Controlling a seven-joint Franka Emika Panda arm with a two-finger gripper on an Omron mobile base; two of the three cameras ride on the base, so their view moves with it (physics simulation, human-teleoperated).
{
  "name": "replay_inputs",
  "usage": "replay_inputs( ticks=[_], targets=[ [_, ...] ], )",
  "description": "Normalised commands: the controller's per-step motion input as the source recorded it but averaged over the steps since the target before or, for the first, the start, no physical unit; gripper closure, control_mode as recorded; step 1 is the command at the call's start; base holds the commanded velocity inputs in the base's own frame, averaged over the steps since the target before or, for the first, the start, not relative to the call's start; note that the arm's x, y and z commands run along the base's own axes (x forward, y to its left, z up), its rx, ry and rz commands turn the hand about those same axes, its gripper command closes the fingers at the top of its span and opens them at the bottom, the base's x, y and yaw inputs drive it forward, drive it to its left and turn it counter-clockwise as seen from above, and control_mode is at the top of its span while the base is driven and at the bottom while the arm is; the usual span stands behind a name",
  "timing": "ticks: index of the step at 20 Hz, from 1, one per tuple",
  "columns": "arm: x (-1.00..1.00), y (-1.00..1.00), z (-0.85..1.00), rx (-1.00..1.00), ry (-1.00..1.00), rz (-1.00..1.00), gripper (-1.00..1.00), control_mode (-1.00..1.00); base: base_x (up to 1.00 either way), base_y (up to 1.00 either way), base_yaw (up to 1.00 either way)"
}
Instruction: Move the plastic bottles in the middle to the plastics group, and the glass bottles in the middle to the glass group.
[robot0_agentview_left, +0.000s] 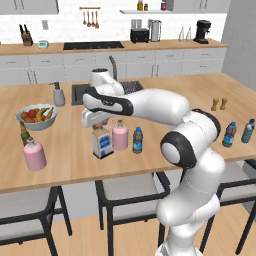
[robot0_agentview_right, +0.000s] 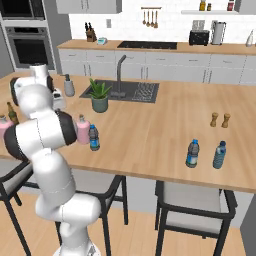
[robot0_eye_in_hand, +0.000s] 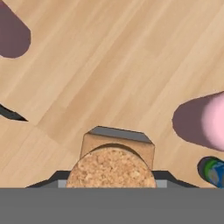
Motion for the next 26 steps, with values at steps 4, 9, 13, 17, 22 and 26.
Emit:
replay_inputs(
  ticks=[4,9,13,17,22,26],
  targets=[
    [0.04,0.71,0.0,0.0,-0.08,0.24,1.0,-1.0,0.0,0.0,0.0],
    [0.13,0.3,-0.1,0.0,-0.23,0.1,1.0,-1.0,0.0,0.0,0.0],
    [0.27,0.46,-0.2,0.01,-0.19,0.13,1.0,-1.0,0.0,0.0,0.0],
    [0.3,0.38,-0.07,0.02,-0.06,0.17,1.0,-1.0,0.0,0.0,0.0],
    [0.06,0.27,0.08,0.05,0.0,0.13,1.0,-1.0,0.0,0.0,0.0],
    [-0.04,0.15,0.24,0.13,0.04,0.07,1.0,-1.0,0.0,0.0,0.0]
  ],
)
